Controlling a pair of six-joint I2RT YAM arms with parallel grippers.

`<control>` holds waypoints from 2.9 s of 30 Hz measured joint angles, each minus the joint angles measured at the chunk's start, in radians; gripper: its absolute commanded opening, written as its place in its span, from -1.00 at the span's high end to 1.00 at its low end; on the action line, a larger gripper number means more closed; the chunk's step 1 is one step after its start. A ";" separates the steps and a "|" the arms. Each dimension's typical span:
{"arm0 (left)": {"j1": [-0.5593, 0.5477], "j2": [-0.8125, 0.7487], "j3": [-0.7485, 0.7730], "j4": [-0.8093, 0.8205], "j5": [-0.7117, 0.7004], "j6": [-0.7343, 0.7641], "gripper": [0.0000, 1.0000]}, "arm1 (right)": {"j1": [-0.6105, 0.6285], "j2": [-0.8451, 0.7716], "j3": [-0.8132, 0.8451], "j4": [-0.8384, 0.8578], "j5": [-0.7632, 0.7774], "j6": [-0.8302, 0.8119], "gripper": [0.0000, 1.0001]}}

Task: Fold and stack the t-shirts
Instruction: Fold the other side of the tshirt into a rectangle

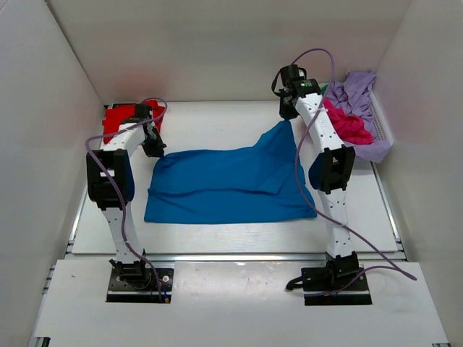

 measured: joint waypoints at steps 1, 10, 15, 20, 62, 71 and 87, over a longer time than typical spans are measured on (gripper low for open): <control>0.004 -0.011 -0.022 0.005 0.012 0.000 1.00 | 0.010 -0.016 -0.027 -0.002 0.007 0.000 1.00; 0.031 -0.066 -0.133 0.053 0.057 0.010 1.00 | 0.063 -0.204 -0.427 0.081 0.031 -0.027 1.00; 0.032 -0.069 -0.150 0.064 0.074 0.012 1.00 | 0.054 -0.393 -0.777 0.216 0.008 -0.037 1.00; 0.031 -0.084 -0.154 0.088 0.075 0.012 1.00 | 0.050 -0.465 -0.861 0.319 0.002 -0.046 1.00; 0.060 -0.363 -0.491 0.079 0.016 0.060 1.00 | 0.005 -0.987 -1.580 0.546 -0.129 -0.045 0.99; 0.056 -0.399 -0.508 0.067 0.014 0.064 1.00 | 0.001 -1.028 -1.661 0.555 -0.142 -0.037 1.00; 0.047 -0.396 -0.545 -0.027 -0.044 0.066 0.66 | 0.000 -1.051 -1.730 0.558 -0.151 -0.010 1.00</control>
